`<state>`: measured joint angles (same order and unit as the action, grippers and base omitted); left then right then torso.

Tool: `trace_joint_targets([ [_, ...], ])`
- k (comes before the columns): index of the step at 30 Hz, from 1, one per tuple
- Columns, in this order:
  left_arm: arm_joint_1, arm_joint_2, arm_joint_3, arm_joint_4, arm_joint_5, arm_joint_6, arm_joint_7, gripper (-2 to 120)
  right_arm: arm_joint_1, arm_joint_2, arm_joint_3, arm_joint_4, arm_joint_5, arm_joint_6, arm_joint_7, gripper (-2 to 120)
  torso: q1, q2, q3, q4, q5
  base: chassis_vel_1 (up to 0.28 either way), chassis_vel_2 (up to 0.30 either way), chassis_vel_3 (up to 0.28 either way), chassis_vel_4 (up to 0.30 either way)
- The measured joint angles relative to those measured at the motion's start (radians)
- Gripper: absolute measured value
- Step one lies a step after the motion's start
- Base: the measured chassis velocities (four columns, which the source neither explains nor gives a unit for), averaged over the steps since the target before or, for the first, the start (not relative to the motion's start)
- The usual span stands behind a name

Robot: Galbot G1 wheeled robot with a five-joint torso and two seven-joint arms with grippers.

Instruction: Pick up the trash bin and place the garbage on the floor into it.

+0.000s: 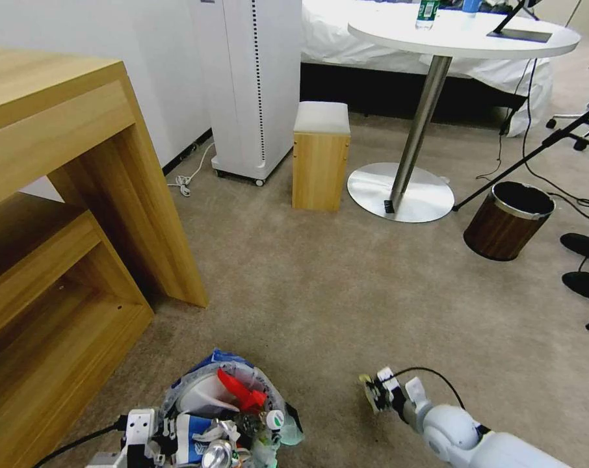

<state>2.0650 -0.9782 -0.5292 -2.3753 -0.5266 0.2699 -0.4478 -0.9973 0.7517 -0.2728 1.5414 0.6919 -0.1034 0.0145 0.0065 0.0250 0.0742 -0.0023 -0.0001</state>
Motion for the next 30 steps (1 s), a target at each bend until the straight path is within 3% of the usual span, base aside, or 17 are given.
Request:
trace_joint_targets([
  [3,-0.013,0.007,-0.002,-0.002,-0.023,0.002,-0.004,0,0.037,-0.035,0.043,0.089,0.043,0.128,-0.113,0,0.0,0.0,0.0,0.0003,-0.0001,0.0,0.0,0.0,0.0],
  [4,-0.013,0.007,-0.002,-0.002,-0.023,0.002,-0.004,0,0.037,-0.035,0.043,0.089,0.043,0.128,-0.113,0,0.0,0.0,0.0,0.0003,-0.0001,0.0,0.0,0.0,0.0],
  [6,-0.022,0.028,-0.007,-0.001,-0.047,0.011,-0.012,0,0.097,-0.074,0.065,0.179,0.131,0.239,-0.251,0,0.0,0.0,0.0,0.0003,0.0002,0.0,0.0,0.0,0.0],
  [8,-0.023,0.031,-0.008,-0.001,-0.051,0.013,-0.014,0,0.11,-0.081,0.065,0.193,0.148,0.249,-0.272,0,0.0,0.0,0.0,0.0001,0.0002,0.0,0.0,0.0,0.0],
  [10,-0.035,0.063,-0.017,-0.001,-0.101,0.027,-0.03,0,0.244,-0.129,0.025,0.29,0.272,0.272,-0.408,0,0.0,0.0,0.0,0.0003,-0.0003,0.0,0.0,0.0,0.0],
  [12,-0.046,0.088,-0.02,-0.002,-0.142,0.037,-0.044,0,0.348,-0.142,-0.041,0.347,0.336,0.258,-0.462,0,0.0,0.0,0.0,0.0001,-0.0004,0.0,0.0,0.0,0.0],
  [16,-0.062,0.101,-0.019,-0.008,-0.188,0.052,-0.059,0,0.437,-0.13,-0.139,0.39,0.378,0.239,-0.451,0,0.0,0.0,0.0,0.0003,-0.0001,0.0,0.0,0.0,0.0],
  [19,-0.078,0.13,-0.013,-0.008,-0.222,0.067,-0.077,0,0.563,-0.065,-0.346,0.442,0.432,0.193,-0.377,0,0.0,0.0,0.0,0.0003,0.0001,0.0,0.0,0.0,0.0],
  [20,-0.078,0.13,-0.013,-0.008,-0.222,0.067,-0.077,0,0.563,-0.065,-0.346,0.442,0.432,0.193,-0.377,0,0.0,0.0,0.0,0.0003,0.0001,0.0,0.0,0.0,0.0],
  [23,-0.08,0.153,-0.013,-0.012,-0.244,0.074,-0.087,0,0.643,-0.001,-0.492,0.434,0.443,0.177,-0.343,0,0.0,0.0,0.0,0.0004,-0.0001,0.0,0.0,0.0,0.0],
  [30,-0.073,0.187,-0.024,-0.022,-0.259,0.074,-0.108,0,0.772,0.123,-0.7,0.399,0.476,0.153,-0.284,0,0.0,0.0,0.0,0.0004,-0.0001,0.0,0.0,0.0,0.0],
])
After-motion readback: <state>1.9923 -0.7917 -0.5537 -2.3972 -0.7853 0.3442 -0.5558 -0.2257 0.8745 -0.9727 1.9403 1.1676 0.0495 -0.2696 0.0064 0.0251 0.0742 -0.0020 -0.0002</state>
